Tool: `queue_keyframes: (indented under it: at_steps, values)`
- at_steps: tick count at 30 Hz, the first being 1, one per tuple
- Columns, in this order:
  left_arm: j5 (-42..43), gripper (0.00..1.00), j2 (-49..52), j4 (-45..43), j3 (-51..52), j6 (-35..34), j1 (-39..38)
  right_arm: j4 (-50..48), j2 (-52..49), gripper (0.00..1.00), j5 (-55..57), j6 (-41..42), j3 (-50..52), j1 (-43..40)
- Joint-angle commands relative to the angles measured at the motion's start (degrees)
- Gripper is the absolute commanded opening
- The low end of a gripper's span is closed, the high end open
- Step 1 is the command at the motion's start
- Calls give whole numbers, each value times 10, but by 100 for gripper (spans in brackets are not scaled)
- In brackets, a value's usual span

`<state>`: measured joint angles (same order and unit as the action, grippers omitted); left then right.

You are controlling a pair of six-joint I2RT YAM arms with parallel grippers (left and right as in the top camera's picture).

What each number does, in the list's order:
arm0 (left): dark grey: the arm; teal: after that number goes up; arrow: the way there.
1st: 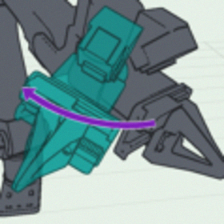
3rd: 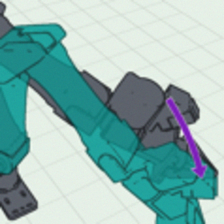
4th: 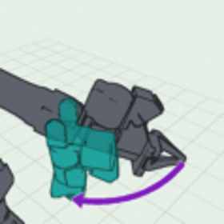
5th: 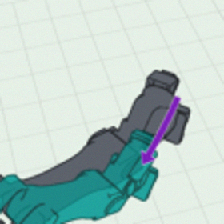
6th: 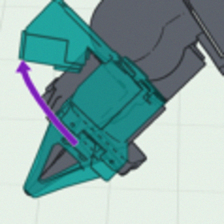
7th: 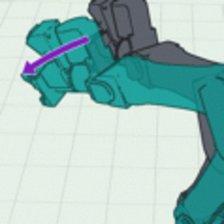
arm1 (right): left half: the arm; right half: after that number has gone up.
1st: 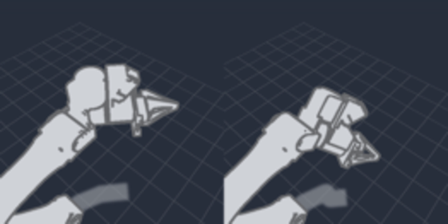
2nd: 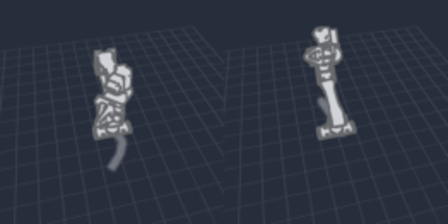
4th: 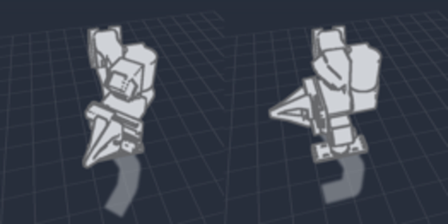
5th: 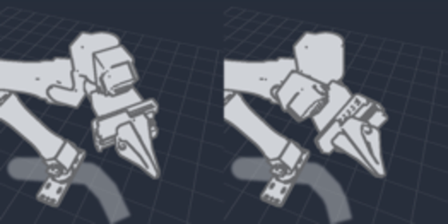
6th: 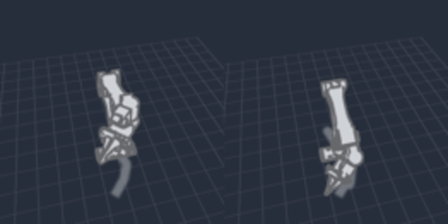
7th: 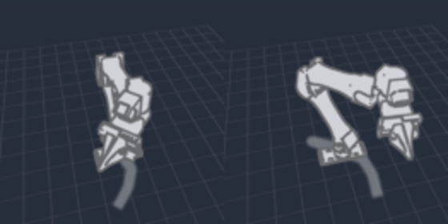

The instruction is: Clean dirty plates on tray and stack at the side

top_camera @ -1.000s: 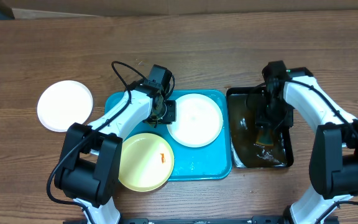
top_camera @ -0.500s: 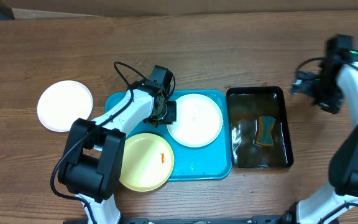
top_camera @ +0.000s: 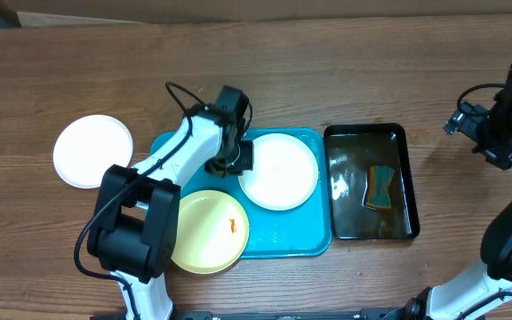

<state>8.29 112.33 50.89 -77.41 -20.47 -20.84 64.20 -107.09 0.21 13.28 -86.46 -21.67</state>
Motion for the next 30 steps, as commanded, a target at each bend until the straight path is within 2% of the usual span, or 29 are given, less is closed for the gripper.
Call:
queue_keyframes:
  at_steps: [1, 7, 13, 22, 30]
  values:
    - [-10, 4, 4, 45, -89, 30, 16, -2, 9, 100, -3, 3, -5, 1]
    - [-13, 4, 4, 139, -209, 57, 33, -2, 9, 100, -3, 3, -5, 1]
    - [-32, 4, 4, 170, -298, 57, 15, -2, 9, 100, -3, 3, -5, 1]
    - [-196, 4, 4, 107, -324, 29, -116, -2, 9, 100, -3, 3, -5, 1]
    - [-459, 4, 5, 44, -323, 51, -268, -2, 9, 100, -3, 3, -5, 1]
